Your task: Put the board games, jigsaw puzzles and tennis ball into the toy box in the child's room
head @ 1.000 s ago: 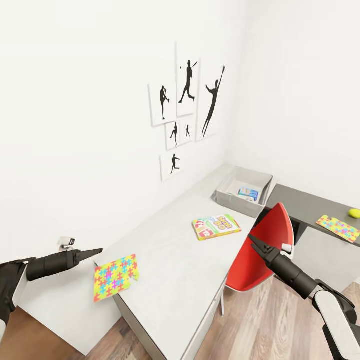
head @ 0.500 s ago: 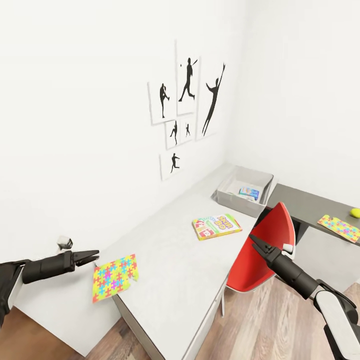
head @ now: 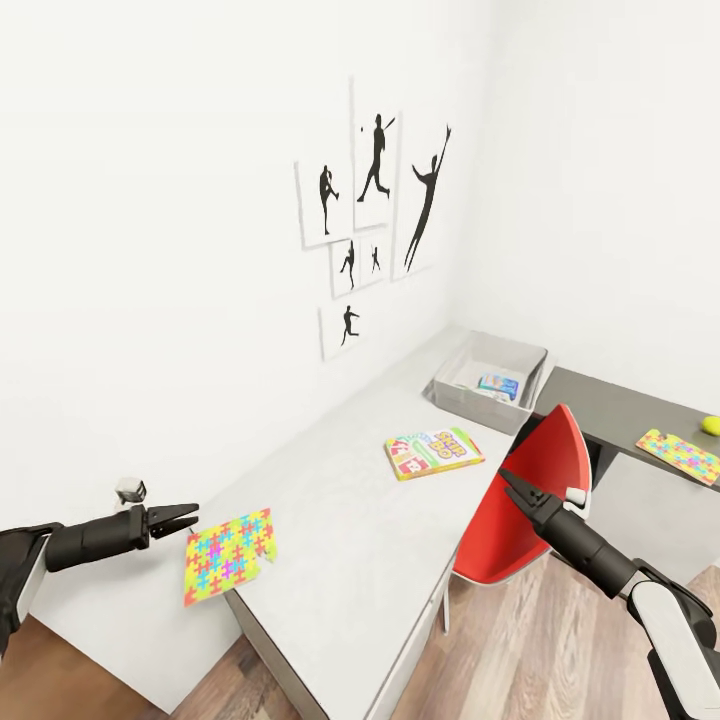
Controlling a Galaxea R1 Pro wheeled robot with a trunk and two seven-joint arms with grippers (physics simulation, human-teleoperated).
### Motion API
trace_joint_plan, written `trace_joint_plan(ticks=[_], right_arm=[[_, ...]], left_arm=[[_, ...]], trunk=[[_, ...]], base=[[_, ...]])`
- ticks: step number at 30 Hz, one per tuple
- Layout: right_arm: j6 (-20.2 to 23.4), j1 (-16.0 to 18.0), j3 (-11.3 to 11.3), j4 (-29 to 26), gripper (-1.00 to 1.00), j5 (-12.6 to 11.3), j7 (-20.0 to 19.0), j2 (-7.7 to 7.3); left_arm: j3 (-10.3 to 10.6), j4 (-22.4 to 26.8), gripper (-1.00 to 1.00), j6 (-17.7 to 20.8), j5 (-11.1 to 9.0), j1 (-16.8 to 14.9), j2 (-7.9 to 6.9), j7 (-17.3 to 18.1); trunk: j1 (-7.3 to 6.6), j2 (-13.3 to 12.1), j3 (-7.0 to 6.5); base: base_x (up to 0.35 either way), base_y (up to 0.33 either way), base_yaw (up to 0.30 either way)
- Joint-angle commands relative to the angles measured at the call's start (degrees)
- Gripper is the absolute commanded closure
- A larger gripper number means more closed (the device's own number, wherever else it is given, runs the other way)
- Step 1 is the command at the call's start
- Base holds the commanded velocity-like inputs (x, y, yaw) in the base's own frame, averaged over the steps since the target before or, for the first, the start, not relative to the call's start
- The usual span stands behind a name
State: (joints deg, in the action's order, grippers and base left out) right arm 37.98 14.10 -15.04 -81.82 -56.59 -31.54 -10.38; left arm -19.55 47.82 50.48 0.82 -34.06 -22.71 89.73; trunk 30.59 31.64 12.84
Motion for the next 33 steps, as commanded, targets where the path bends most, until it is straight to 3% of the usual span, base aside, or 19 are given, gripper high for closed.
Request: trace_joint_plan(ticks=[1, 33], right_arm=[[0.4, 0.1, -0.1, 0.0, -1.0, -0.3, 0.0, 0.01], [0.3, 0.1, -0.1, 0.0, -1.0, -0.3, 0.1, 0.09]], left_arm=[[0.0, 0.0, -1.0, 0.6, 0.1, 0.0, 0.1, 0.3], [-0.1, 0.0, -1.0, 1.5, 0.1, 0.0, 0.32, 0.3]], trunk=[[0.25, 0.5, 0.28], [7.27, 13.3, 6.03]], base=[[-0.052, 0.0, 0.0], [-0.09, 0.0, 0.0]])
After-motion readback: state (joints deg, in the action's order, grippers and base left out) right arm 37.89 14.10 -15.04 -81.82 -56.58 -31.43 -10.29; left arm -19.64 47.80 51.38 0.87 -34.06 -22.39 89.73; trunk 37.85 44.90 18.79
